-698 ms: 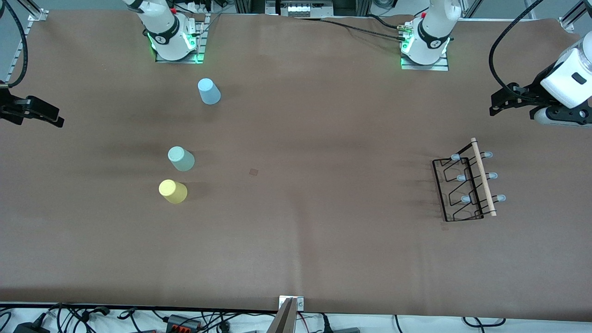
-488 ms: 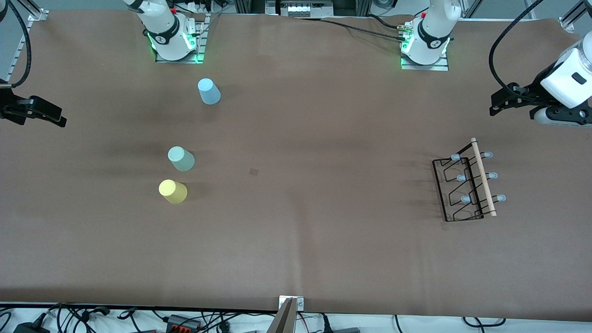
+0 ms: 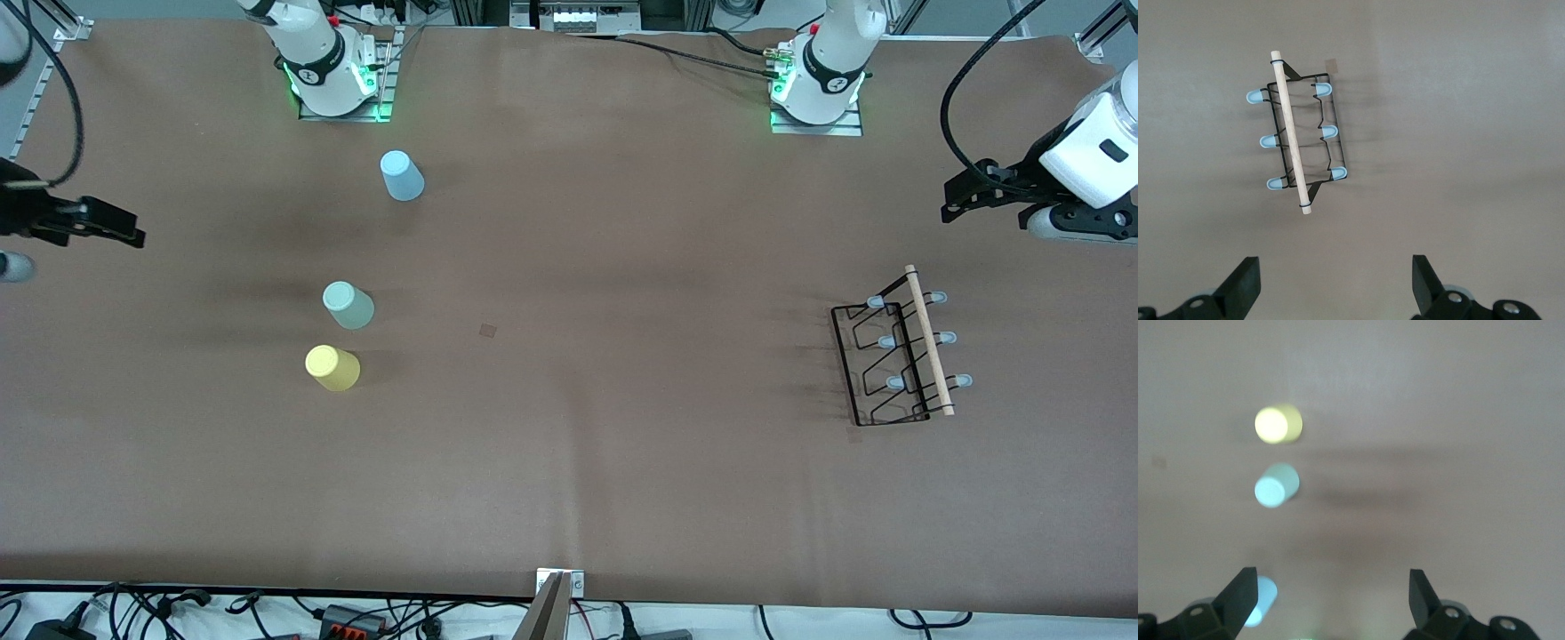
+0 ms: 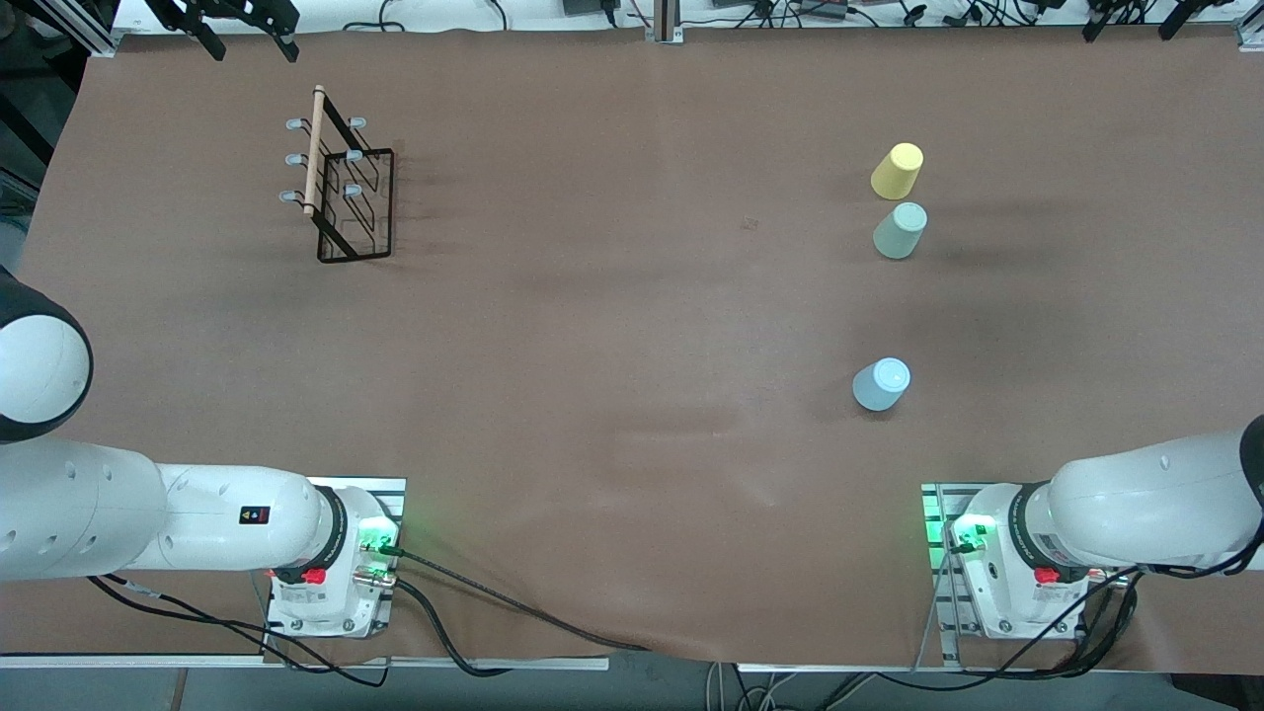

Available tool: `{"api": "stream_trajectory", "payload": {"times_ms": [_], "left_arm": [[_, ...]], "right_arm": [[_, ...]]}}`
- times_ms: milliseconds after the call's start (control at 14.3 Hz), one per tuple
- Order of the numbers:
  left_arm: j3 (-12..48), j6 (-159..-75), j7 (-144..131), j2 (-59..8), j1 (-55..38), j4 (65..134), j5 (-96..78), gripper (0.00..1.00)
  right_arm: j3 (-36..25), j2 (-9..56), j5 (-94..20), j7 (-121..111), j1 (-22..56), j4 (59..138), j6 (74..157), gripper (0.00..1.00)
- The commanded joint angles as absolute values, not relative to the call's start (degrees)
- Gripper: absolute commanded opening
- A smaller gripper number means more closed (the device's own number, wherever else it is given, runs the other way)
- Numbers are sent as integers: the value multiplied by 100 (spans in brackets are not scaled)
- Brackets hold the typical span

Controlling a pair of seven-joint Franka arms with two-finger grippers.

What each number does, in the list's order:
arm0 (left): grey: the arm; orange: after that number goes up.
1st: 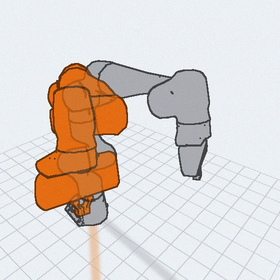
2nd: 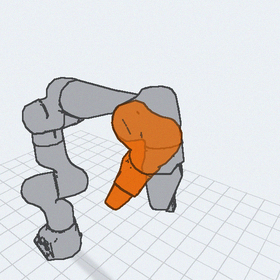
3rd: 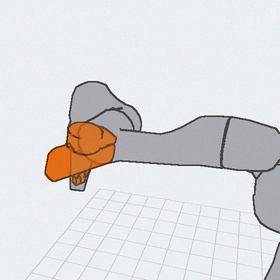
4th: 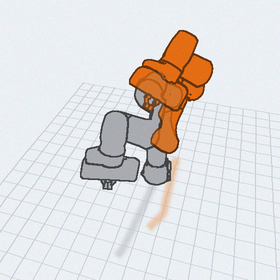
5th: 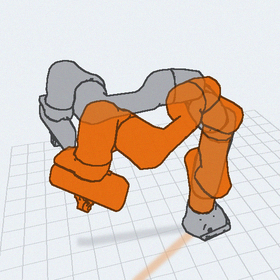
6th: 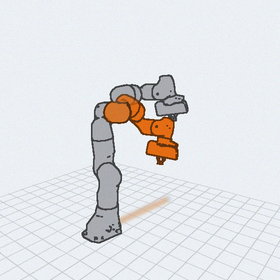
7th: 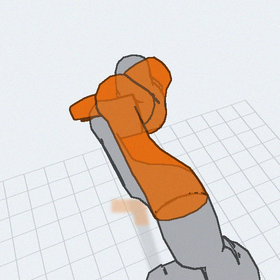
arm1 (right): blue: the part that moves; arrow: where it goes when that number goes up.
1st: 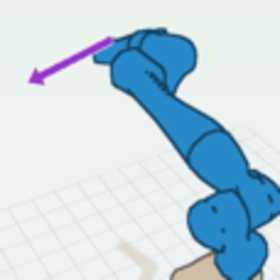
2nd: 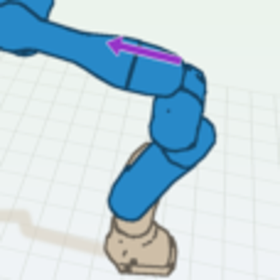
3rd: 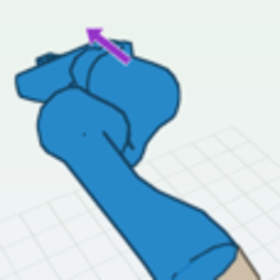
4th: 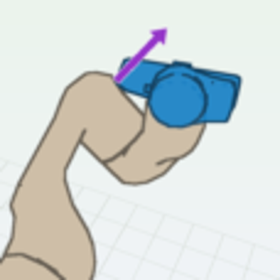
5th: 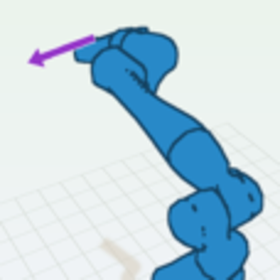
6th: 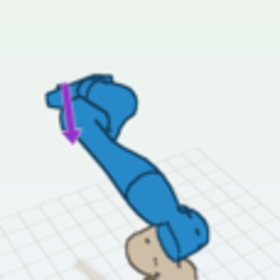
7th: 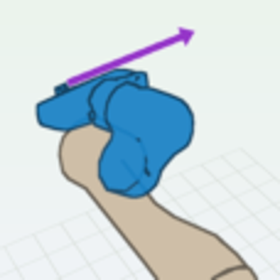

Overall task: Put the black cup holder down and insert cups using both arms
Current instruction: 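Grasp the rack with the left gripper while the right gripper grips the cup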

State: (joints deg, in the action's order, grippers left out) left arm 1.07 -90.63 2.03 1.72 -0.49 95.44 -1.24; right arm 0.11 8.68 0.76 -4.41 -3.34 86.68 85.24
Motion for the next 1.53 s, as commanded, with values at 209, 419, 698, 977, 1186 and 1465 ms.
{"api": "stream_trajectory", "payload": {"times_ms": [209, 419, 698, 977, 1186, 1465], "left_arm": [[70, -8947, 211, -323, -26, 9316, -44, 100], [53, -8956, 229, -676, -26, 9238, -9, 100], [61, -9515, 9, -1063, 9, 9500, 780, 100], [79, -11149, -9, -1151, 255, 10351, 853, 100], [79, -12258, -9, -1317, 272, 10783, 853, 97], [79, -12621, -9, -1704, 316, 10819, 853, 68]], "right_arm": [[26, 399, -18, -554, -186, 9909, 9233, 100], [18, -446, -26, -554, -150, 11701, 10779, 100], [26, -695, -26, -554, -9, 13006, 12250, 100], [26, -247, -26, -545, 175, 13533, 13679, 100], [26, 51, -26, -536, 395, 13588, 14158, 100], [26, 509, -26, -536, 501, 13597, 14651, 100]]}}
